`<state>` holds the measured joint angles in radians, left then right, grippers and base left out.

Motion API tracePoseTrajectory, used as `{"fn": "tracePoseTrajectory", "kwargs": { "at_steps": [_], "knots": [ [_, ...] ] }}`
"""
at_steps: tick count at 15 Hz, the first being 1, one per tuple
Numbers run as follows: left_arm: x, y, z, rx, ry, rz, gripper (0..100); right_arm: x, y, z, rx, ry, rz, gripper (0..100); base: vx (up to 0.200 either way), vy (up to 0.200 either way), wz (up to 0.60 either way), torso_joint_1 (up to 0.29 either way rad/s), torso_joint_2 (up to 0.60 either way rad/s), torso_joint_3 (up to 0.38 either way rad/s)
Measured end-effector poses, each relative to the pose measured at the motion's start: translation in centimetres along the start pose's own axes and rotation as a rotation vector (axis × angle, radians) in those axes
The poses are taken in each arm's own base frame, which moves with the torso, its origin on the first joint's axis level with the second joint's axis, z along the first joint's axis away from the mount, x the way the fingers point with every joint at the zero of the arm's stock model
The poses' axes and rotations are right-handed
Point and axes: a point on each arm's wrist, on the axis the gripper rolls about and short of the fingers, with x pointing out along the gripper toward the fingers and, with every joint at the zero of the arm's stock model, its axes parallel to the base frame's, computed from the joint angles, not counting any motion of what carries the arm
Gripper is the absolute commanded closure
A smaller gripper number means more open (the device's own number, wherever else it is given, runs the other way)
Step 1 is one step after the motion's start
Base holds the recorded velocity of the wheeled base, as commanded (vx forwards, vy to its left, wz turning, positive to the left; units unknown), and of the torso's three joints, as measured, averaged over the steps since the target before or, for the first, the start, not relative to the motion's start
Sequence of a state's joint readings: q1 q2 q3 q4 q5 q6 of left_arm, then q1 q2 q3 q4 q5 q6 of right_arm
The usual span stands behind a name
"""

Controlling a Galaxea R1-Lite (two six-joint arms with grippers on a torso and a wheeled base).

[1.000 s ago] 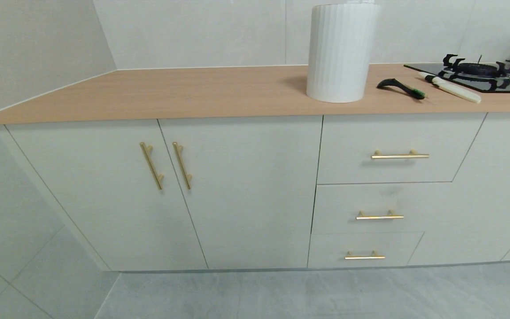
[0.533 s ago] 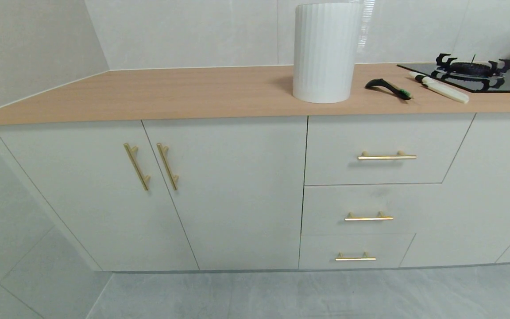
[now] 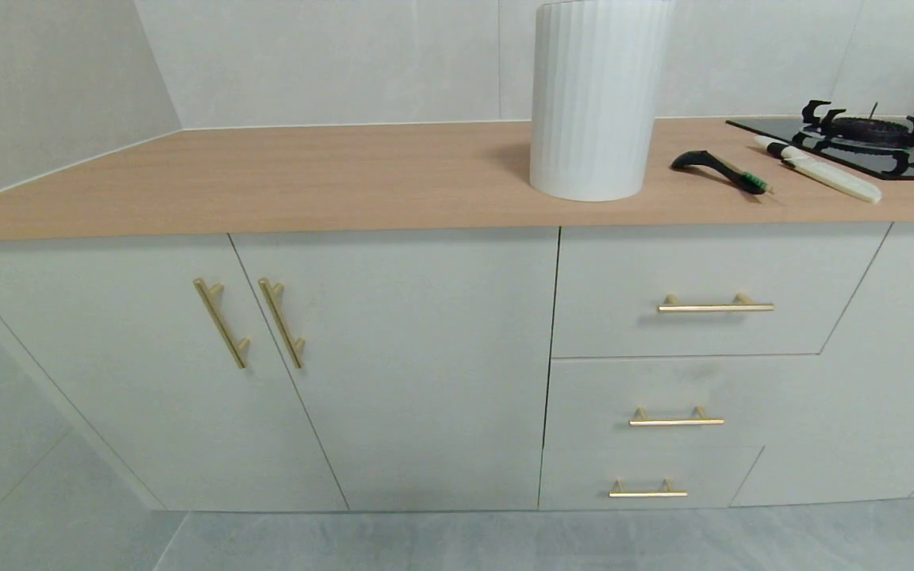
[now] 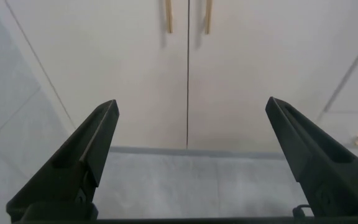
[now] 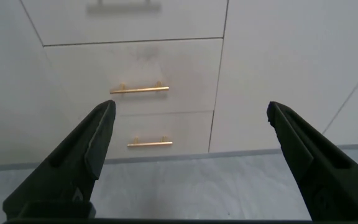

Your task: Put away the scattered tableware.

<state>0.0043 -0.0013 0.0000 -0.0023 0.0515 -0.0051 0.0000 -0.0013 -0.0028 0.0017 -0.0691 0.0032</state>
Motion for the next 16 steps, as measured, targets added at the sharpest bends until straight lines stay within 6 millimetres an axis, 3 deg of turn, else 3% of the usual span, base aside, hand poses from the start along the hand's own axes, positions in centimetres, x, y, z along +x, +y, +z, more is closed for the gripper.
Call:
{"fn": "tracePoseTrajectory", "kwargs": {
  "at_steps": [11,14,16],
  "knots": [
    [0.0,0.0,0.0,-0.002,-0.001,0.0,0,0.0,0.0,0.2,-0.004,-0.005,0.017,0,0.0,0.0,0.0,0.0,0.0,0.0],
    [0.0,0.0,0.0,-0.002,0.0,0.0,0,-0.6,0.1,3.7,0.019,-0.07,0.076,0,0.0,0.0,0.0,0.0,0.0,0.0],
    [0.0,0.0,0.0,-0.002,0.0,0.0,0,0.4,0.2,5.8,0.012,-0.01,0.1,0,0.0,0.0,0.0,0.0,0.0,0.0]
  ]
}}
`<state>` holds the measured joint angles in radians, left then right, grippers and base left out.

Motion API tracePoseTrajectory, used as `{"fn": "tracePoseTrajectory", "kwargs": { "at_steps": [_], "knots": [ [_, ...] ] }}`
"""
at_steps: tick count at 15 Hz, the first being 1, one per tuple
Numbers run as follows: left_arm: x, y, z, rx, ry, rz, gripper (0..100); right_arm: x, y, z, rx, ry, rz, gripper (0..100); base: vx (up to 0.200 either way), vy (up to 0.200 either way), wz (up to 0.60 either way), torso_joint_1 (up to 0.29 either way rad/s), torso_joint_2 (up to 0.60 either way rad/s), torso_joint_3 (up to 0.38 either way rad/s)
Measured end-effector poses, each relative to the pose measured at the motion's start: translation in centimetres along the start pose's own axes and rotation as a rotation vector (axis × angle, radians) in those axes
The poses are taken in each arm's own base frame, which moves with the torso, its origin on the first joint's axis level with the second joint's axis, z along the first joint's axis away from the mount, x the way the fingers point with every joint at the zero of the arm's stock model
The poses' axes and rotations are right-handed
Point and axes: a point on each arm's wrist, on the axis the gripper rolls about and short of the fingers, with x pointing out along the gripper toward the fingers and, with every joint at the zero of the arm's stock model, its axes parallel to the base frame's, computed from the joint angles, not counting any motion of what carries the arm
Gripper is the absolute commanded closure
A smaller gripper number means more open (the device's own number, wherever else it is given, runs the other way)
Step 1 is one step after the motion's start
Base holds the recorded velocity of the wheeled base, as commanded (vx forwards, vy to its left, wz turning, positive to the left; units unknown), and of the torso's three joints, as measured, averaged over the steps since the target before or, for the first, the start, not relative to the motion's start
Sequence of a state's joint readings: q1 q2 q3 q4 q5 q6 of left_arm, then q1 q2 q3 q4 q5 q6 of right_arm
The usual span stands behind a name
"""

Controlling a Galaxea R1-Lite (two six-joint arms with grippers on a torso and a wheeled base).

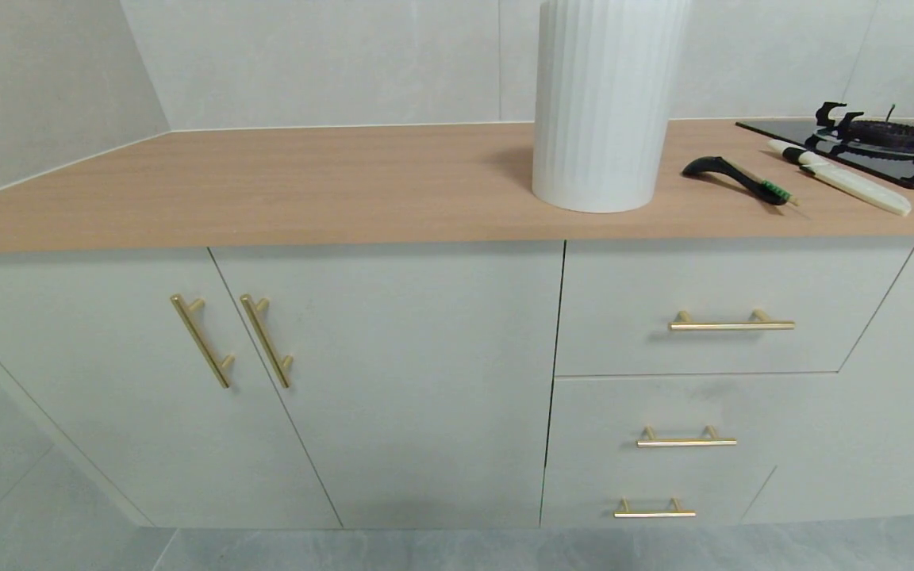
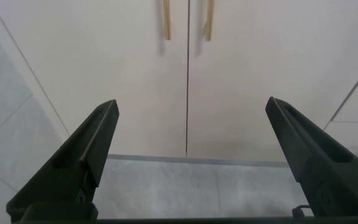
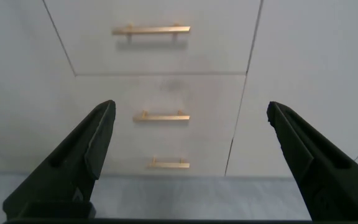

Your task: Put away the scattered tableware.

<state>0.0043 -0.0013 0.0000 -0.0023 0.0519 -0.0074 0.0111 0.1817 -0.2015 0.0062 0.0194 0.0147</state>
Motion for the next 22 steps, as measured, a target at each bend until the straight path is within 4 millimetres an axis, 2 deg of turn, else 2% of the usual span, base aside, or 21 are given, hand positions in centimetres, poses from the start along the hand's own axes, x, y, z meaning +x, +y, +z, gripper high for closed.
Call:
{"fn": "tracePoseTrajectory", "kwargs": {
  "at_steps": [4,7,11,13,15,17,19,22],
  "knots": [
    [0.0,0.0,0.0,0.0,0.0,0.0,0,5.5,0.2,1.8,-0.009,0.294,0.087,0,0.0,0.0,0.0,0.0,0.0,0.0],
    [0.0,0.0,0.0,0.0,0.0,0.0,0,11.1,1.1,1.3,-0.03,0.534,0.168,0,0.0,0.0,0.0,0.0,0.0,0.0],
    [0.0,0.0,0.0,0.0,0.0,0.0,0,19.6,3.4,-1.1,-0.064,0.755,0.22,0,0.0,0.0,0.0,0.0,0.0,0.0],
    [0.0,0.0,0.0,0.0,0.0,0.0,0,23.9,4.3,-3.1,-0.076,0.769,0.211,0,0.0,0.0,0.0,0.0,0.0,0.0],
    [0.0,0.0,0.0,0.0,0.0,0.0,0,27.9,5.2,-5.3,-0.065,0.703,0.151,0,0.0,0.0,0.0,0.0,0.0,0.0],
    [0.0,0.0,0.0,-0.001,0.0,0.0,0,30.0,5.4,-7.6,-0.039,0.669,0.098,0,0.0,0.0,0.0,0.0,0.0,0.0],
    [0.0,0.0,0.0,-0.001,0.0,0.0,0,32.0,5.5,-9.0,-0.016,0.542,0.05,0,0.0,0.0,0.0,0.0,0.0,0.0],
    [0.0,0.0,0.0,-0.001,0.0,0.0,0,32.3,5.1,-11.5,-0.028,0.581,-0.002,0,0.0,0.0,0.0,0.0,0.0,0.0]
  ]
}}
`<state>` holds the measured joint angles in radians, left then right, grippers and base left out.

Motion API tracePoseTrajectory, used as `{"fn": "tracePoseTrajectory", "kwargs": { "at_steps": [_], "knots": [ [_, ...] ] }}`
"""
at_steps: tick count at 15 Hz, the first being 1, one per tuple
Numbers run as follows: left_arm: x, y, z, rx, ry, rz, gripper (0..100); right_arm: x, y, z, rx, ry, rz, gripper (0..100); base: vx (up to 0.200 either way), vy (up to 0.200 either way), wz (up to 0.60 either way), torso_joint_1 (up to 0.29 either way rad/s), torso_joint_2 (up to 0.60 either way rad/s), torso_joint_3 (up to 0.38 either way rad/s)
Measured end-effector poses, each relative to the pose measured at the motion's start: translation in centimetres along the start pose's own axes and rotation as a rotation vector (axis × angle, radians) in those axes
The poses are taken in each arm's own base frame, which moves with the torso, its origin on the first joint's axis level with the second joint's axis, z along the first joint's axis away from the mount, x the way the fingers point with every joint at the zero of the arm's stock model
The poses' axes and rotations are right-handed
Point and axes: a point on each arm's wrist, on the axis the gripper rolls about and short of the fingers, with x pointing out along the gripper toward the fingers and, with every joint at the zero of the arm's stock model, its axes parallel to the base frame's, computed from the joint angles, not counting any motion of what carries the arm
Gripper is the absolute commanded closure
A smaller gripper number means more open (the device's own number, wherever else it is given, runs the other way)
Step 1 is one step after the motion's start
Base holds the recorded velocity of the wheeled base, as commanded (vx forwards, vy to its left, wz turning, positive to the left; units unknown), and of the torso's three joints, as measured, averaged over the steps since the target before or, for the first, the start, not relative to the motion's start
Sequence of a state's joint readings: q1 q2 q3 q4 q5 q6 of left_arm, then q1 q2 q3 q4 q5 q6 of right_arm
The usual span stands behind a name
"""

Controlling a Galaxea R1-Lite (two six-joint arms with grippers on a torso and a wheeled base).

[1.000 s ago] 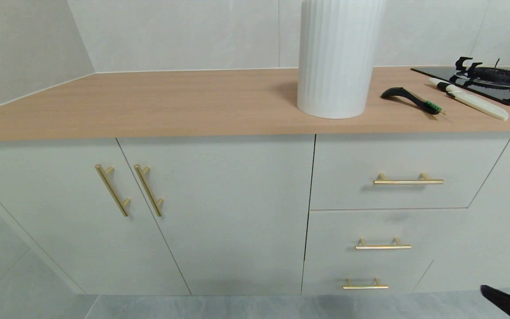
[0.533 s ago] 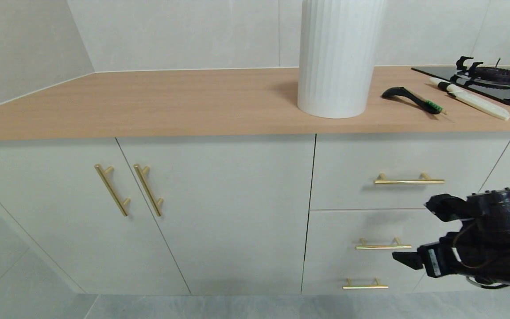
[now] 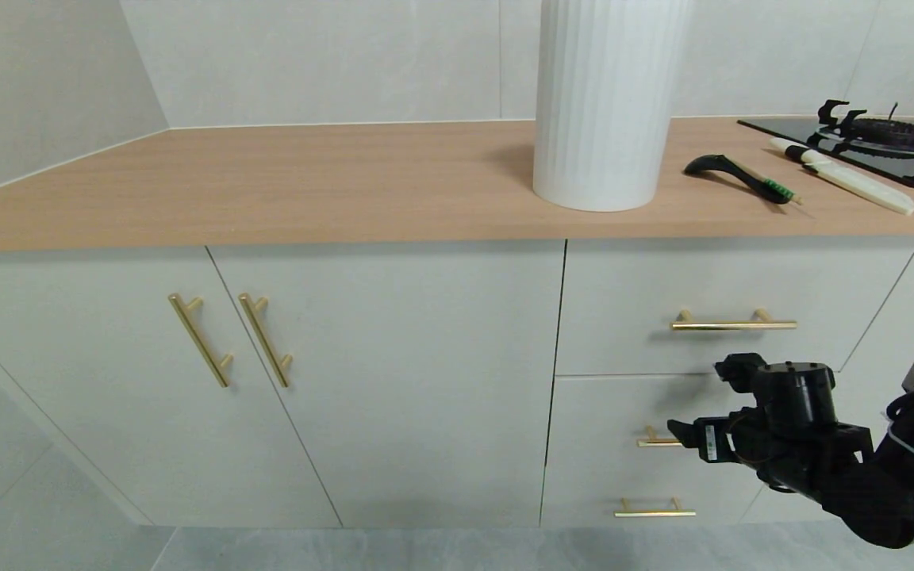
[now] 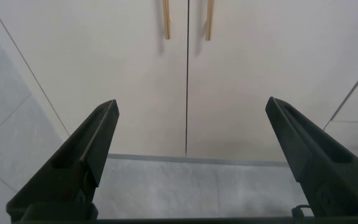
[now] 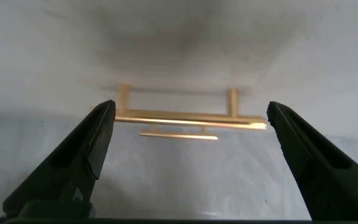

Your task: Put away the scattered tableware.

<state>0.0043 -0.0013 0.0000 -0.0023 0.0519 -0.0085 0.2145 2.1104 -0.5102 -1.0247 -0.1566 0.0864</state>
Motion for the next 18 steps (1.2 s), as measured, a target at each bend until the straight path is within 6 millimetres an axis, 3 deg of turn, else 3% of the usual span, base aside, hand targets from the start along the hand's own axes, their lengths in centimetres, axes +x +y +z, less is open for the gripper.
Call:
{"fn": "tracePoseTrajectory", "kwargs": {
  "at_steps": [6,18],
  "knots": [
    [0.0,0.0,0.0,0.0,0.0,0.0,0,1.6,-1.6,-0.6,0.022,0.025,-0.075,0,0.0,0.0,0.0,0.0,0.0,0.0],
    [0.0,0.0,0.0,0.0,0.0,0.0,0,4.6,-2.2,-2.2,0.033,0.028,-0.14,0,0.0,0.0,0.0,0.0,0.0,0.0]
  ]
}}
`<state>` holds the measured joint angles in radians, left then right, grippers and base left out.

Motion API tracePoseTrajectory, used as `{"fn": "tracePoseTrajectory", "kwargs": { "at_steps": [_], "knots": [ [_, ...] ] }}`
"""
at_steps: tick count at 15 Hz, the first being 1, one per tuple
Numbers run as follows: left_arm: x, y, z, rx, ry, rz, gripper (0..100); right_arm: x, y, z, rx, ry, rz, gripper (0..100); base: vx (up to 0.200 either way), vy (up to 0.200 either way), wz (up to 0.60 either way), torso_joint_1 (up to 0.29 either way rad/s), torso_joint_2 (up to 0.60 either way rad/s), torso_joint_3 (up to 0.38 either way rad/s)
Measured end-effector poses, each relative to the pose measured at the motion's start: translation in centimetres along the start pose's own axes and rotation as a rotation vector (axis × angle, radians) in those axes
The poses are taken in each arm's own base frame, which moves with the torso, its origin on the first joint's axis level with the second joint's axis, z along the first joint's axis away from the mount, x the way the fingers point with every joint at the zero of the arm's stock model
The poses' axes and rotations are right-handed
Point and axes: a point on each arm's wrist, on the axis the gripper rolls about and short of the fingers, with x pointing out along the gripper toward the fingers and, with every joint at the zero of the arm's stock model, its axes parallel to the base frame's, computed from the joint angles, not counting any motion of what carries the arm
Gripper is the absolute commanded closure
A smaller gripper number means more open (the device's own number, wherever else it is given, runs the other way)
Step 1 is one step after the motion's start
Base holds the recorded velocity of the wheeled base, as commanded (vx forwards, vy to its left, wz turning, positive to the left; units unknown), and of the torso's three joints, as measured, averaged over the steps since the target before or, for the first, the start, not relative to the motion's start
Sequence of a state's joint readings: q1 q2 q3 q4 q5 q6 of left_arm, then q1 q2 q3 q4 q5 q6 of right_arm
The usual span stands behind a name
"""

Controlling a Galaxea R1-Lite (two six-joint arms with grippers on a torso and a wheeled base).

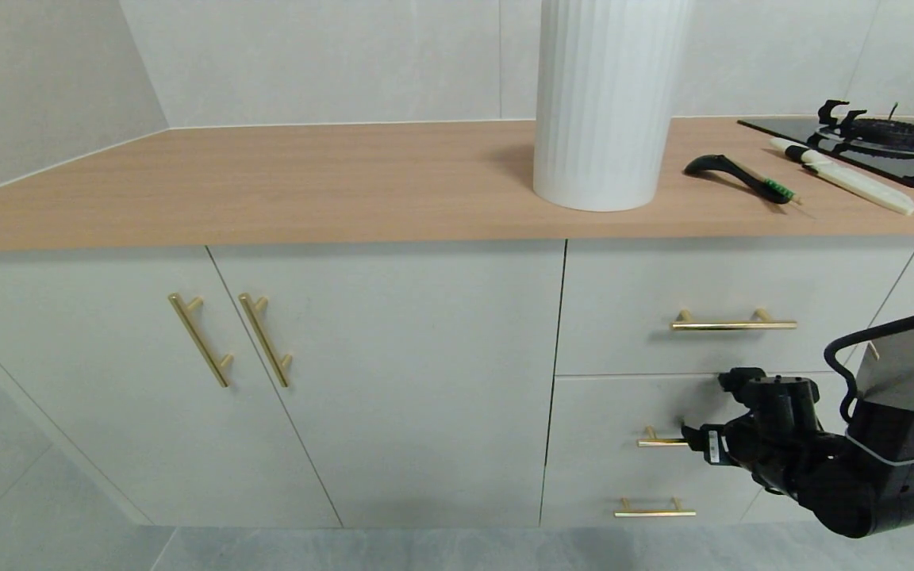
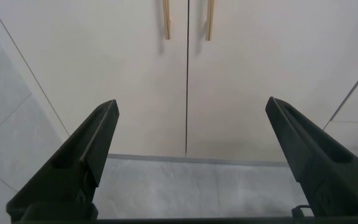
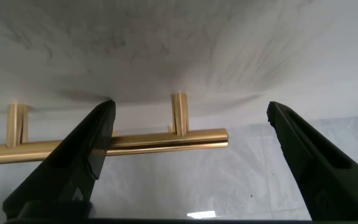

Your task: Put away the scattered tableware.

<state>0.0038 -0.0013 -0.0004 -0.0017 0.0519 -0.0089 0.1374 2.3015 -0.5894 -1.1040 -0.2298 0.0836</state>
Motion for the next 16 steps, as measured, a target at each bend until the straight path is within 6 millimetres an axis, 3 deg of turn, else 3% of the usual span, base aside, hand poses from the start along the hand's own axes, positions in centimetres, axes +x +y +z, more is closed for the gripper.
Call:
{"fn": "tracePoseTrajectory", "kwargs": {
  "at_steps": [6,9,12,16],
  "knots": [
    [0.0,0.0,0.0,0.0,0.0,0.0,0,0.1,0.0,-0.7,-0.033,0.026,0.0,0,0.0,0.0,0.0,0.0,0.0,0.0],
    [0.0,0.0,0.0,0.0,0.0,0.0,0,-1.1,-0.5,-1.3,-0.13,0.075,0.017,0,0.0,0.0,0.0,0.0,0.0,0.0],
    [0.0,0.0,0.0,0.0,0.0,0.0,0,-4.3,-1.4,-1.1,-0.198,0.202,0.058,0,0.0,0.0,0.0,0.0,0.0,0.0],
    [0.0,0.0,0.0,0.0,0.0,0.0,0,-11.1,-2.5,2.6,-0.224,0.309,0.133,0,0.0,0.0,0.0,0.0,0.0,0.0]
  ]
}}
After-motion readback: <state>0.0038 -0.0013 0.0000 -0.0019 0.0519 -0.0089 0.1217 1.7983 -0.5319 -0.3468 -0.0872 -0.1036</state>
